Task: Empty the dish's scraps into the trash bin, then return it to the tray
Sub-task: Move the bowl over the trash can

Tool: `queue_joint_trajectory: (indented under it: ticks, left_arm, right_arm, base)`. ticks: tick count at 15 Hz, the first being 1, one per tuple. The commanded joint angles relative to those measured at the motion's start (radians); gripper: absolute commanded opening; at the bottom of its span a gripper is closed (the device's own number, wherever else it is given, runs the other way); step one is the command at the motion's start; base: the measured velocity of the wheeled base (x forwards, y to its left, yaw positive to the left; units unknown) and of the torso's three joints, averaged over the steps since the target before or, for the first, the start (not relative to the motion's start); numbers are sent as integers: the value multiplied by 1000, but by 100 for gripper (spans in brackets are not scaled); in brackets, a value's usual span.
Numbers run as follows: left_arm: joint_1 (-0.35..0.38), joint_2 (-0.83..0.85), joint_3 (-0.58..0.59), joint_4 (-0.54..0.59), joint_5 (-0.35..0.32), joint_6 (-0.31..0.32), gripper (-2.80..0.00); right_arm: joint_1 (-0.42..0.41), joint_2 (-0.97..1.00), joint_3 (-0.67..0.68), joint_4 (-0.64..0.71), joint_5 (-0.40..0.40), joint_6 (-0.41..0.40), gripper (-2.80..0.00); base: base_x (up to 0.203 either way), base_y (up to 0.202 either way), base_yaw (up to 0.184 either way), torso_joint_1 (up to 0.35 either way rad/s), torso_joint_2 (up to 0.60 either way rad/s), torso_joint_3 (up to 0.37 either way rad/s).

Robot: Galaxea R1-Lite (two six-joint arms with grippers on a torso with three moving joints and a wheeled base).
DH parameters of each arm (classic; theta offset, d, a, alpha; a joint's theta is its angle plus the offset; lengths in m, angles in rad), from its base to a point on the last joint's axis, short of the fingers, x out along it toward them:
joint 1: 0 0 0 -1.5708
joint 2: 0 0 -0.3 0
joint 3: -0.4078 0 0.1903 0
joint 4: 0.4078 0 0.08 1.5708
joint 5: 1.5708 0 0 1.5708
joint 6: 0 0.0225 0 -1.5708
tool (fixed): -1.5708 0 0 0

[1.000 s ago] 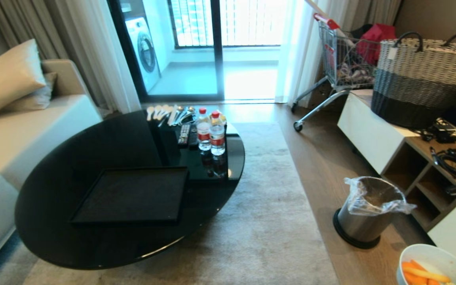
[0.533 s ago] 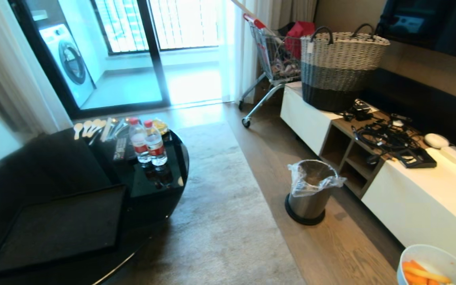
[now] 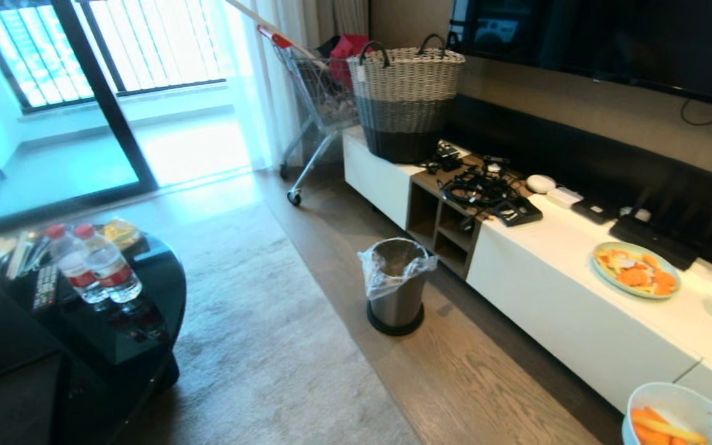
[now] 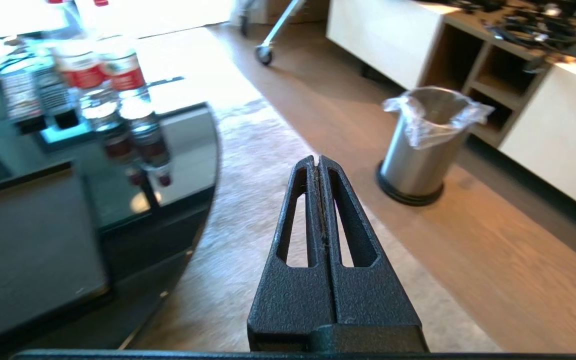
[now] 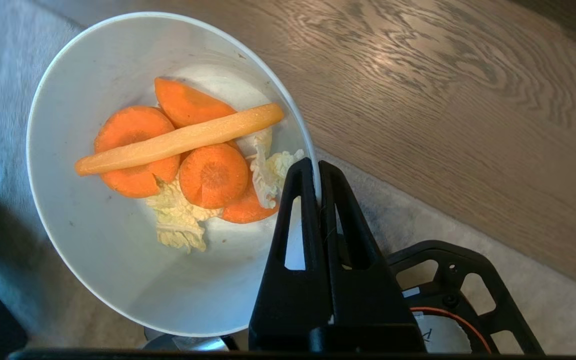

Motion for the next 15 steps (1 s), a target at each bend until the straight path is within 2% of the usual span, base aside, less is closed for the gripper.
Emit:
queue_joint_trajectory:
  ticks: [1,15]
  left_arm:
    - [0,0,0,0,1,-1,-280]
    - [0,0,0,0,1,-1,-280]
  right_arm:
    - [0,0,-3,2,0,6,-280]
    - [26,0,0,0,-2,9,-280]
  base:
    - [0,-6,-112,0,2,6]
    - [0,0,-4,0,0,0]
